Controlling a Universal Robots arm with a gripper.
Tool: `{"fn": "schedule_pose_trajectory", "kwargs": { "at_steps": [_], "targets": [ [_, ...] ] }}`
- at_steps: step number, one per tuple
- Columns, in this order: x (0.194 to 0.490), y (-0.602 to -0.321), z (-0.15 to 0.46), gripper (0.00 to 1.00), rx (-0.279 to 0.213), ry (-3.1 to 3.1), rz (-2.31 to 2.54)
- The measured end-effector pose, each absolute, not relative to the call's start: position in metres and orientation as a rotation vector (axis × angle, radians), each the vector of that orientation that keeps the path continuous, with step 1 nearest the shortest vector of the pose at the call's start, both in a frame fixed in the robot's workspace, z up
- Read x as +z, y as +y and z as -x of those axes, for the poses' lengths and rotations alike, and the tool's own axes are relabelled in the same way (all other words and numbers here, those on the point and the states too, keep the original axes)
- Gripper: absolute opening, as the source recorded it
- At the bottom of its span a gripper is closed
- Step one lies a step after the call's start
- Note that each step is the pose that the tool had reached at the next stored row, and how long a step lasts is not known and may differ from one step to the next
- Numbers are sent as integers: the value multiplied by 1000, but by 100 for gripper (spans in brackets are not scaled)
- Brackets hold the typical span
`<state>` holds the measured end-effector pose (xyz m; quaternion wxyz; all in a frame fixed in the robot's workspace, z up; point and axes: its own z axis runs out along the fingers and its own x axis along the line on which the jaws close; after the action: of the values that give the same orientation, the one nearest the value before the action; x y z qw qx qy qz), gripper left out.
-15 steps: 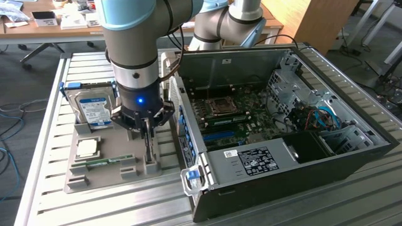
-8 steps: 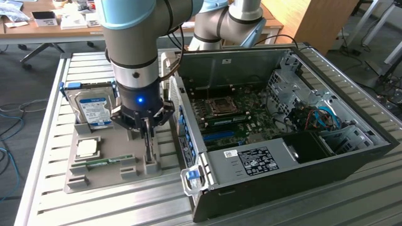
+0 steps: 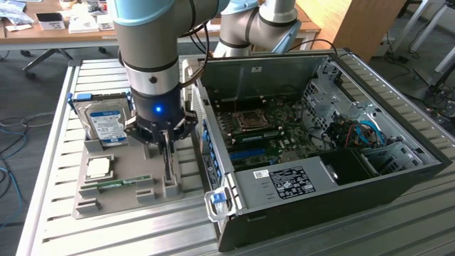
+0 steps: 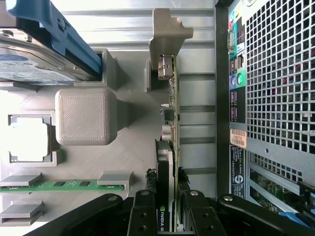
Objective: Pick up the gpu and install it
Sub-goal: 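Pick up the gpu and move the gpu toward the slot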
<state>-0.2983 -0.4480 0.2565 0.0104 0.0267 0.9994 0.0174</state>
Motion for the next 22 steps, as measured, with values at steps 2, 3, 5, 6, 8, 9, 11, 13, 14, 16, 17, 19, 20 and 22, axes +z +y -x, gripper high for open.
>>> {"fn": "schedule_pose_trajectory", "kwargs": {
  "at_steps": [2,3,5,6,8,9,11,13,14,16,17,19,20,22],
  "targets": [
    [260,-448,298,27,54,3119,-83],
    [261,-448,298,27,54,3119,-83],
    [265,-448,298,27,54,3119,-83],
    [267,-448,298,27,54,3119,-83],
    [272,-448,298,27,54,3119,-83],
    [275,-448,298,27,54,3119,-83],
    [281,-448,298,27,54,3119,-83],
    [286,-448,298,27,54,3119,-83],
    [290,-448,298,27,54,3119,-83],
    [296,-448,298,27,54,3119,-83],
    [300,-448,298,27,54,3119,-83],
    [307,-448,298,27,54,3119,-83],
    [310,-448,298,27,54,3119,-83],
    [317,-448,298,27,54,3119,-83]
  ]
}}
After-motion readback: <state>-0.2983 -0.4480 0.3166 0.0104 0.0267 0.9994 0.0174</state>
